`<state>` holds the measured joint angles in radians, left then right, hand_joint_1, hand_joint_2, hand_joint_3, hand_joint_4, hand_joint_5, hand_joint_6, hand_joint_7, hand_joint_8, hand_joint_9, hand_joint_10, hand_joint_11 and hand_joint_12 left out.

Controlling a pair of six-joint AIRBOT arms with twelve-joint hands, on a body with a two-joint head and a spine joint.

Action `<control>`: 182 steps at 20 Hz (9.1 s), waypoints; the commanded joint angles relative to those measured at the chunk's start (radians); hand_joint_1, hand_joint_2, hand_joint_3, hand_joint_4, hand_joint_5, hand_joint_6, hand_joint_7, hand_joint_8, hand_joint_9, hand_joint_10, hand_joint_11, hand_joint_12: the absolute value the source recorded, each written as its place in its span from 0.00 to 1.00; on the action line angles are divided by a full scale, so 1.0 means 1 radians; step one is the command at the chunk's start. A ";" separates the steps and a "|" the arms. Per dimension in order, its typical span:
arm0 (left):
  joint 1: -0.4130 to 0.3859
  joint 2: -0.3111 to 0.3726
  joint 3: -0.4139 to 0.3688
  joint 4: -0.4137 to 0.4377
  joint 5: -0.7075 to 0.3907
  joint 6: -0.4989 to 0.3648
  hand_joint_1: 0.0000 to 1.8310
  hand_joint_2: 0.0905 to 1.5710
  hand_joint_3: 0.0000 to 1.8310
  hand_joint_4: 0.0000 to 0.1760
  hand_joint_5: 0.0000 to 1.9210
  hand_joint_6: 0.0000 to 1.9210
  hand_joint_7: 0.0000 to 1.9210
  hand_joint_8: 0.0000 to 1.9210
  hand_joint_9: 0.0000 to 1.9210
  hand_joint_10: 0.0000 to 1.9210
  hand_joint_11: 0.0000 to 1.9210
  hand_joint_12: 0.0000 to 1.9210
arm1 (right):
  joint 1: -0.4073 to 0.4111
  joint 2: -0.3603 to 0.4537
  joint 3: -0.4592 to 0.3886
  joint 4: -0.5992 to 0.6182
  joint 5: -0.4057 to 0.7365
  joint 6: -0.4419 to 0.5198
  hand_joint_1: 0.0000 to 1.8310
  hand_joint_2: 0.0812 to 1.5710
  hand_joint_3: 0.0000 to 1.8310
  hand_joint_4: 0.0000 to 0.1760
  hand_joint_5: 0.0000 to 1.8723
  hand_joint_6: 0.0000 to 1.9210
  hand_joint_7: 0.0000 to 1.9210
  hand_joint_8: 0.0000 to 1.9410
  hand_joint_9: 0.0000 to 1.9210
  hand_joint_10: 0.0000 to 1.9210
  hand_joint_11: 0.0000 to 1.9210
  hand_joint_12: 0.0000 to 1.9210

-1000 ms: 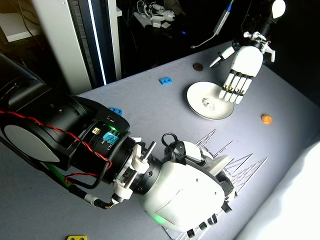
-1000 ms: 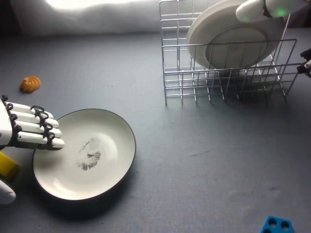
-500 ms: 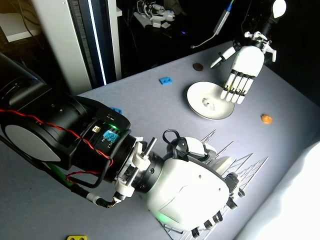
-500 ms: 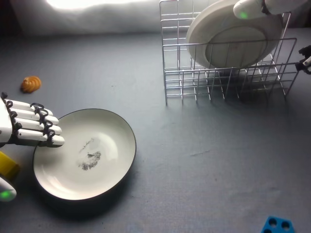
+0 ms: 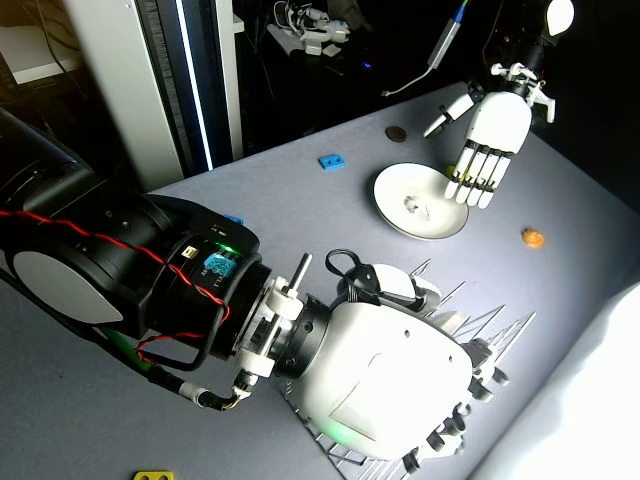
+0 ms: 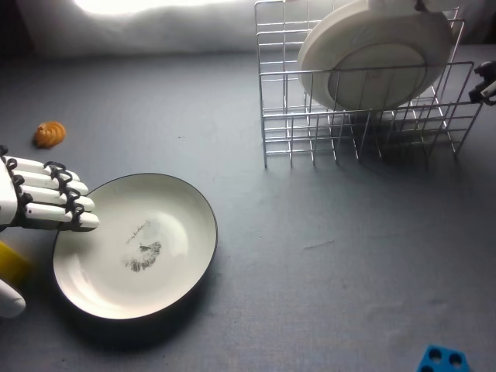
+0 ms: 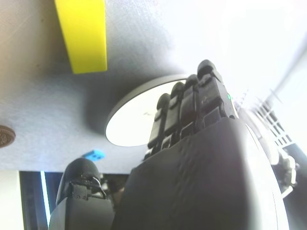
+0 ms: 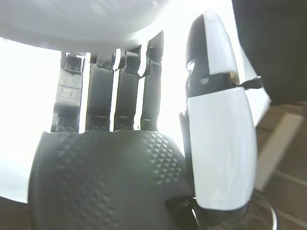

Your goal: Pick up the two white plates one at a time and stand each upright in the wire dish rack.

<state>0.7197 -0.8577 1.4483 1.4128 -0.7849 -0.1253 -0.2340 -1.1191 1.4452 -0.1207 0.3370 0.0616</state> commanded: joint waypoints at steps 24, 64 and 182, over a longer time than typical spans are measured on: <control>-0.002 0.017 -0.034 -0.040 -0.025 -0.001 0.00 0.65 0.00 0.00 0.00 0.00 0.00 0.00 0.00 0.00 0.00 0.00 | 0.032 0.039 -0.137 -0.215 0.461 -0.127 0.57 0.66 0.00 0.00 0.41 0.00 0.43 0.00 0.41 0.00 0.15 0.62; 0.126 -0.033 -0.005 -0.045 0.002 -0.039 0.00 0.67 0.00 0.00 0.01 0.00 0.00 0.00 0.00 0.00 0.00 0.00 | -0.106 -0.379 -0.193 -0.165 0.199 -1.116 0.63 0.51 0.00 0.00 0.00 0.00 0.00 0.00 0.00 0.00 0.00 0.18; -0.176 0.050 0.034 -0.039 -0.076 -0.118 0.00 0.69 0.00 0.00 0.01 0.00 0.00 0.00 0.00 0.00 0.00 0.00 | 0.270 -0.065 -0.234 -0.766 -0.268 0.922 0.75 0.68 0.00 0.00 0.50 0.54 0.54 0.49 0.49 0.55 0.43 0.60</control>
<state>0.5526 -0.8146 1.4811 1.4322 -0.8391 -0.2386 0.0185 -1.1973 1.2194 -0.9039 -0.0212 0.9649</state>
